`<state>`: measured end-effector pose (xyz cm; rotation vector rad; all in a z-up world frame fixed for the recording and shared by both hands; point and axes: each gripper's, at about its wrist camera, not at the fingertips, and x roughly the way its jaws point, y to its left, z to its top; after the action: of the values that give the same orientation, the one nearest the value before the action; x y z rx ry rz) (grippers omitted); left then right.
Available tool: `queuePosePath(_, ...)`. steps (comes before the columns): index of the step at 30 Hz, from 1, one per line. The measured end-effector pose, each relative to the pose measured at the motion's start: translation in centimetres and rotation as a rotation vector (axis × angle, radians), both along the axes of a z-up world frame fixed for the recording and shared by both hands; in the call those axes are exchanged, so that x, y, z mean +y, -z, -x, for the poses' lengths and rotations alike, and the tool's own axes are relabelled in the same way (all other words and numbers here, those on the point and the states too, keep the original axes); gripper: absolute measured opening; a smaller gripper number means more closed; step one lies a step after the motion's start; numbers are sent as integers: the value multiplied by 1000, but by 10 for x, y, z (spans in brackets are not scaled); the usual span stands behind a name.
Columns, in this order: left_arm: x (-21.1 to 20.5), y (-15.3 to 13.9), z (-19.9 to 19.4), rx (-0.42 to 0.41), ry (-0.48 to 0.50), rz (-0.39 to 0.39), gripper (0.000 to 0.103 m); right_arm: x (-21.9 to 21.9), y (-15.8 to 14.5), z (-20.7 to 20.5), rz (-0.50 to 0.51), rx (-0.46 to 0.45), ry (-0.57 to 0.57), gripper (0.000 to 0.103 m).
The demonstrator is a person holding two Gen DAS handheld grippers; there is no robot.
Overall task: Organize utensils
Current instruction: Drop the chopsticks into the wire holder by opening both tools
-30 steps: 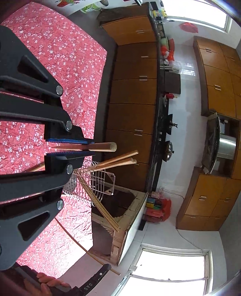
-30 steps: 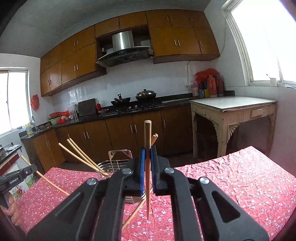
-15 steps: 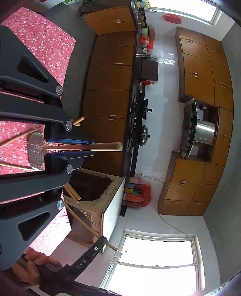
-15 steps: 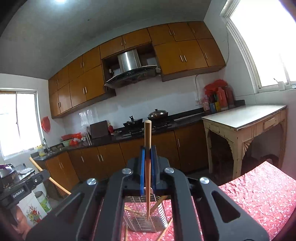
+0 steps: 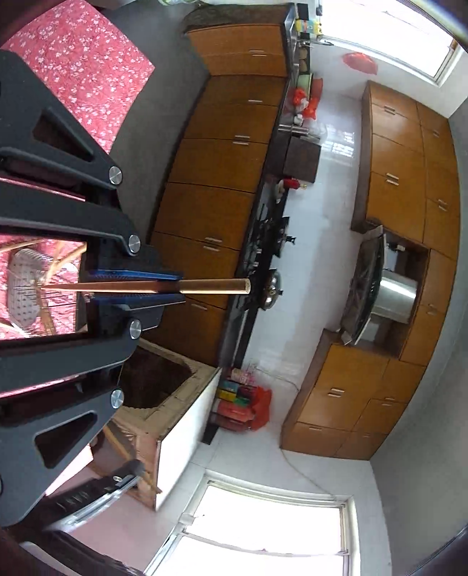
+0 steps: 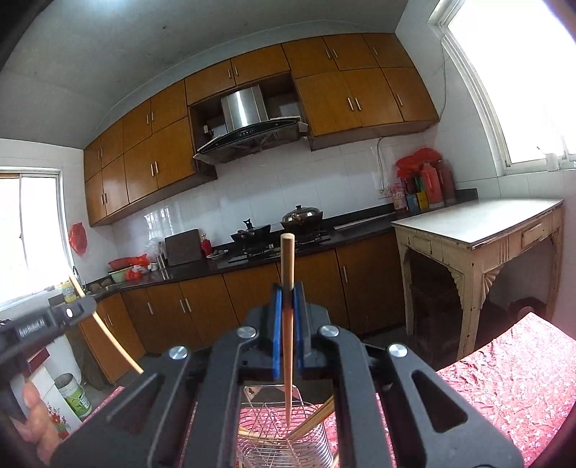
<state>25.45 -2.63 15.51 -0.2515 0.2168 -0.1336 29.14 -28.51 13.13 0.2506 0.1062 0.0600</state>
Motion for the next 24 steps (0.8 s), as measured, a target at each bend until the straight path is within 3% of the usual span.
queuePosePath(4,-7,6,-10,4,-19,-13,7,1,11,-14,-6,31,-15,7)
queuePosePath(13,-9,46,-37,167,-5,-24,7,8,38,-36,-5,152,-48,8)
queuePosePath(16,-10,51,-36,207,-9,-52,9,5,48,-38,13,202,-19,15)
queuePosePath(18,-8,49,-32,209,-14,-70,22,2,50,-33,22,206,6,32)
queuePosePath(19,-7,48,-29,207,-25,-78,39,0,50,-29,25,204,13,33)
queuePosePath(20,-5,46,-24,198,-34,-82,45,-2,51,-26,27,204,20,33)
queuePosePath(24,2,40,-8,188,-48,-84,45,-13,53,-4,29,196,45,37)
